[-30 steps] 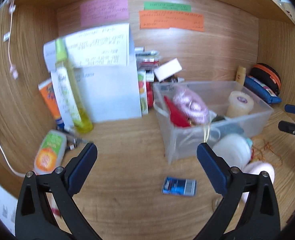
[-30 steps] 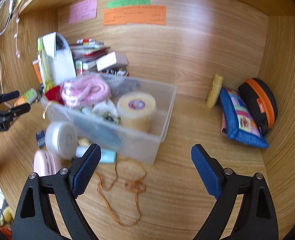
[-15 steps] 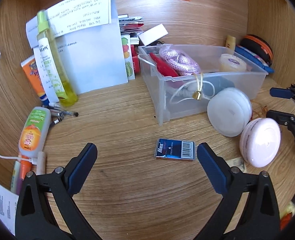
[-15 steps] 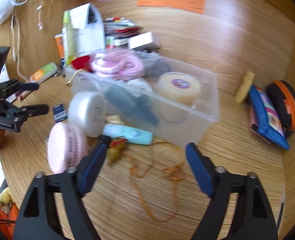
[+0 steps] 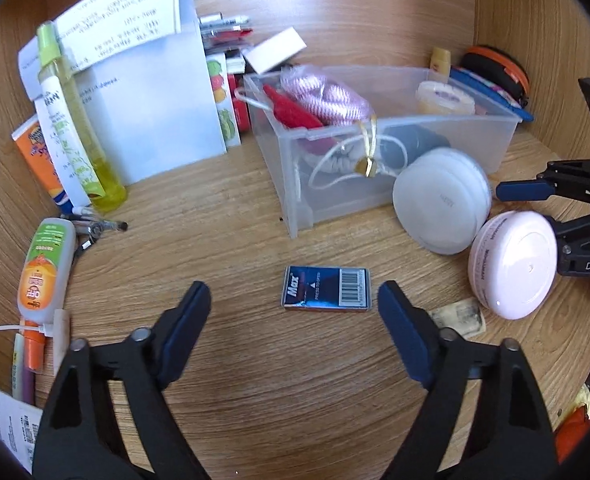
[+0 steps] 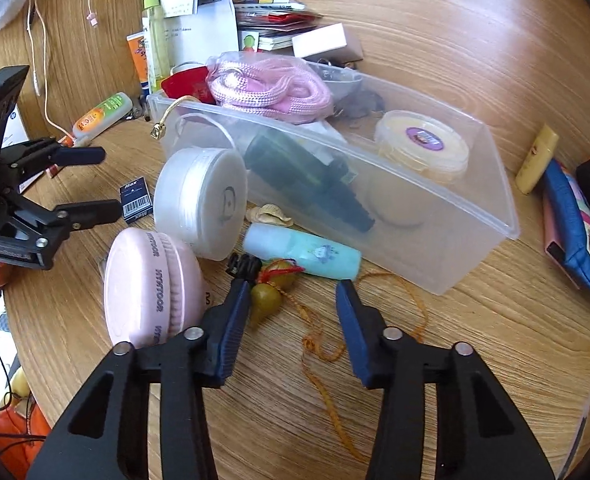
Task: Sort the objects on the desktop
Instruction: 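Grasp the pear-shaped ornament with the right gripper while the left grasps the blue card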
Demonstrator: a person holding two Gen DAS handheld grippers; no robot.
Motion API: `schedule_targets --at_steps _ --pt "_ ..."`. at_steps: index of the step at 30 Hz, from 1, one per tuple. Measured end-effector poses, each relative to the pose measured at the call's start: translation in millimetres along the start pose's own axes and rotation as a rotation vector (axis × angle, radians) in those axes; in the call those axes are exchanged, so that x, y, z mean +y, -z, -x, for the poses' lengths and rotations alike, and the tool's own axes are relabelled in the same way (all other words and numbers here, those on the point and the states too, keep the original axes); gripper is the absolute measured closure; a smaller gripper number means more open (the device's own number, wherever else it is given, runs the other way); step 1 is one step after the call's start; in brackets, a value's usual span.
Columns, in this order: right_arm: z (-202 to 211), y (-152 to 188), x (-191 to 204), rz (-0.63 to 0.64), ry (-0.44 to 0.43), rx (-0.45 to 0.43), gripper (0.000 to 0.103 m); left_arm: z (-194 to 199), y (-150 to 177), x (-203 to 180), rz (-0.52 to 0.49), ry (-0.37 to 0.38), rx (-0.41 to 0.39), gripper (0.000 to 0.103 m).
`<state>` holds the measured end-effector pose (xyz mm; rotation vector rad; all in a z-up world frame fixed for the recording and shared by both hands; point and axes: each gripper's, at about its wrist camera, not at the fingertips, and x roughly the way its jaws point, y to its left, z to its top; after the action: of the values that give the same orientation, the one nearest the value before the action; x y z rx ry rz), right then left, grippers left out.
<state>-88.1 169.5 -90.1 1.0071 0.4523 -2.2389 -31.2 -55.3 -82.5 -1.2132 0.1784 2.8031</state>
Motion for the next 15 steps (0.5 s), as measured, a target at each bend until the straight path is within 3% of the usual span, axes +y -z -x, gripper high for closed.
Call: schedule_targets --at_steps 3,11,15 --pt "-4 -2 0 -0.013 -0.014 0.020 0.079 -2 -1 -1 -0.002 0.011 0.013 0.022" --pt "-8 -2 -1 -0.033 -0.010 0.043 0.083 -12 -3 -3 0.003 0.032 0.060 0.022" --pt "-7 -1 -2 -0.046 -0.019 0.043 0.085 -16 -5 -1 0.023 0.067 0.080 0.037"
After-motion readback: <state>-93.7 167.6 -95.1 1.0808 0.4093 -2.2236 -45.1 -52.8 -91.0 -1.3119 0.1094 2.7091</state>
